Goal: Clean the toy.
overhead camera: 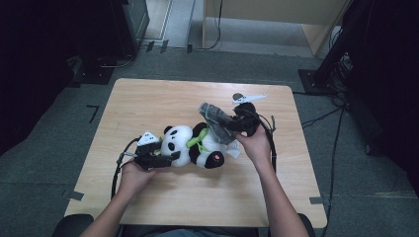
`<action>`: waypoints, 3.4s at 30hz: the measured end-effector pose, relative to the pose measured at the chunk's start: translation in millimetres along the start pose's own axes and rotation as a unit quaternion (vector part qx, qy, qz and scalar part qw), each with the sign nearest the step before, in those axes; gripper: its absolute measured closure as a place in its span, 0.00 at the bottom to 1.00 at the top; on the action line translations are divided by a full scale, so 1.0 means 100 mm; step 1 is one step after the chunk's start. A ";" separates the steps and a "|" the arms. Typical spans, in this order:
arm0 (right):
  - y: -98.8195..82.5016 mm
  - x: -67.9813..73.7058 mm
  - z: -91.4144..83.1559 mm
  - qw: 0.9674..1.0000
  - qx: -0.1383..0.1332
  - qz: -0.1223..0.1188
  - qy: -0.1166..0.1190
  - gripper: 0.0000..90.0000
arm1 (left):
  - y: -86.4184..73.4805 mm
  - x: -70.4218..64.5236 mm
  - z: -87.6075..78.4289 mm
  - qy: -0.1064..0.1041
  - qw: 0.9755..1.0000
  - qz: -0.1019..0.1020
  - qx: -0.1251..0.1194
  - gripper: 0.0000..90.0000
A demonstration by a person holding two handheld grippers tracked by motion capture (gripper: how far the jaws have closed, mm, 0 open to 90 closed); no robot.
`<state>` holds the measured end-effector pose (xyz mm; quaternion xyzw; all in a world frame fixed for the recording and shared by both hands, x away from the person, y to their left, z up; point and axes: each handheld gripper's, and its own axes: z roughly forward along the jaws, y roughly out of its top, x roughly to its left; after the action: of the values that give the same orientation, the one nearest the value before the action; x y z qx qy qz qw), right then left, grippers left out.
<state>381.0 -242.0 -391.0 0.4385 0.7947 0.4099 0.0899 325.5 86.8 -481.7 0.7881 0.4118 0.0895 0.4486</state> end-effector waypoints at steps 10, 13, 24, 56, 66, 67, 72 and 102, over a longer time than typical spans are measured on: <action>-0.20 -0.19 -0.03 0.998 -0.020 0.049 0.023 0.83 | 0.00 0.00 0.01 0.001 1.000 0.001 -0.003 0.24; -0.24 -0.26 -0.04 0.998 -0.020 0.055 0.019 0.82 | 0.00 0.00 0.01 0.002 1.000 0.001 -0.003 0.24; -0.28 -0.39 -0.03 0.998 -0.020 0.062 0.020 0.80 | 0.00 0.00 0.01 0.001 1.000 0.000 -0.004 0.24; -0.06 -0.06 -0.33 0.998 -0.051 0.024 0.002 0.82 | -0.01 0.00 0.00 0.002 1.000 0.004 -0.001 0.24; 0.02 0.19 -0.25 0.998 -0.044 0.000 0.045 0.82 | -0.01 -0.01 0.00 0.003 1.000 0.002 -0.003 0.24; 0.00 0.16 -0.20 0.998 -0.041 0.005 0.046 0.82 | -0.01 -0.01 0.00 0.003 1.000 0.003 -0.002 0.24; -0.07 0.05 -0.03 0.999 -0.025 0.013 0.041 0.80 | -0.01 -0.01 0.00 0.003 1.000 0.004 -0.002 0.24; -0.28 -0.39 -0.14 0.998 -0.015 0.054 -0.015 0.86 | 0.00 0.00 0.00 0.000 1.000 0.001 -0.003 0.25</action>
<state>380.4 -287.6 -410.8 0.4858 0.7622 0.4191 0.0860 325.7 86.9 -482.1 0.7874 0.4105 0.0909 0.4508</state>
